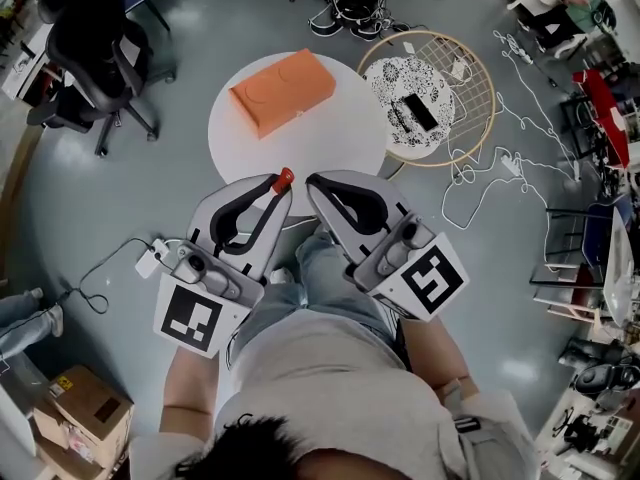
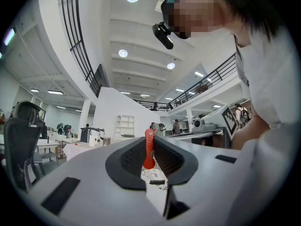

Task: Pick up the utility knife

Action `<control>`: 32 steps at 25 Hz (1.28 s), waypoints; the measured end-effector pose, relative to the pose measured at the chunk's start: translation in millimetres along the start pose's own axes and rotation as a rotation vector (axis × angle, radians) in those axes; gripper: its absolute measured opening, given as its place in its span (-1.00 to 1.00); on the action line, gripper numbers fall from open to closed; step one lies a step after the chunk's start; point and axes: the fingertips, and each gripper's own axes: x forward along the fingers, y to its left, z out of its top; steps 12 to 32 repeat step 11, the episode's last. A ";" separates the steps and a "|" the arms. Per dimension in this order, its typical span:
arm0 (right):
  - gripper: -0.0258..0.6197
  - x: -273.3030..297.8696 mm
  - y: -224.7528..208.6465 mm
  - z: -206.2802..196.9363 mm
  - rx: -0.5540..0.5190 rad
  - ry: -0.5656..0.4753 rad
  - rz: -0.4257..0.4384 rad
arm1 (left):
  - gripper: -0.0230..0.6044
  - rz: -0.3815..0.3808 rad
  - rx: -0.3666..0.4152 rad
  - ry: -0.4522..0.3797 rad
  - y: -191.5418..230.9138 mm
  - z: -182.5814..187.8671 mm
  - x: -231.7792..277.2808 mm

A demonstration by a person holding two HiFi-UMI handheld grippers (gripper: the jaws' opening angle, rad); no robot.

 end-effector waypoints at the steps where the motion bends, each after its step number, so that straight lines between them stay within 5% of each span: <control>1: -0.90 0.2 1.5 -0.1 -0.002 0.001 0.000 | -0.75 0.000 0.000 -0.003 -0.2 0.7 -1.3; 32: -0.90 1.1 13.8 6.0 -0.028 -0.013 -0.001 | -0.75 -0.015 0.021 -0.015 -4.1 7.3 -12.6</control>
